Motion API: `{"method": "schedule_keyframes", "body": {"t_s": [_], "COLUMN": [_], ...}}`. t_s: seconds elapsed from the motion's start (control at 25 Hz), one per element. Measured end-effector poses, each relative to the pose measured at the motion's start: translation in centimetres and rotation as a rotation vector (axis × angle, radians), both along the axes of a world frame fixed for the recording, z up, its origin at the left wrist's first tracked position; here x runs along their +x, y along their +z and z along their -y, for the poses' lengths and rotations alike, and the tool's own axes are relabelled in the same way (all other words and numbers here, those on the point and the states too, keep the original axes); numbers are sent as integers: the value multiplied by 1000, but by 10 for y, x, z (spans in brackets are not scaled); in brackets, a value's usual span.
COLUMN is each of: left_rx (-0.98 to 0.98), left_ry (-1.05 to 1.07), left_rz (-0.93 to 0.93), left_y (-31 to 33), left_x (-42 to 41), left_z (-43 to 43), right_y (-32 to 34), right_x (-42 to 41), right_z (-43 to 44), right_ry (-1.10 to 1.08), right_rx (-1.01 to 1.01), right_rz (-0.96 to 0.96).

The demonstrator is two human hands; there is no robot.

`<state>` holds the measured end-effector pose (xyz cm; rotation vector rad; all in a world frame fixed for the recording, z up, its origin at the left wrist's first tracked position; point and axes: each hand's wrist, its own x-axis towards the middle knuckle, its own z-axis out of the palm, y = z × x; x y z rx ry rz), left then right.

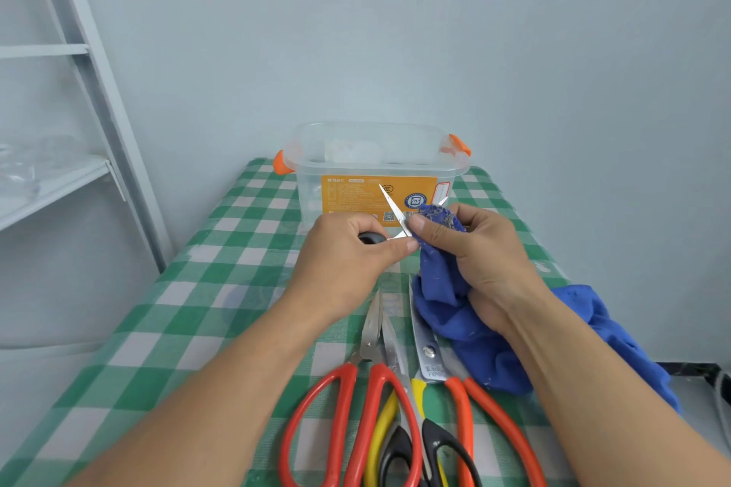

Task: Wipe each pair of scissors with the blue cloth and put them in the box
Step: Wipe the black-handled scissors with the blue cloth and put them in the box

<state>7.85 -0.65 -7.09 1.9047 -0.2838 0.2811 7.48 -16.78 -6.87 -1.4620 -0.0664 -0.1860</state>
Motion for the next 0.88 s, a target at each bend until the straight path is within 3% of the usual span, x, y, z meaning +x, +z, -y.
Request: {"method": "schedule_keyframes", "body": {"t_s": [0.28, 0.64, 0.76, 0.88], "left_rx": [57, -27, -56, -69], "left_ry": [26, 4, 22, 31], "left_rz": [25, -50, -49, -41], "left_y": [2, 0, 1, 1], "left_x": [-2, -1, 0, 2], "left_z": [2, 2, -1, -3], "right_y": [-3, -2, 3, 3], "right_x": [-2, 5, -1, -7], "right_z": [-9, 3, 6, -1], "right_ry": [-187, -407, -300, -212], "right_rx": [-152, -1, 93, -123], "right_rz": [110, 166, 197, 217]}}
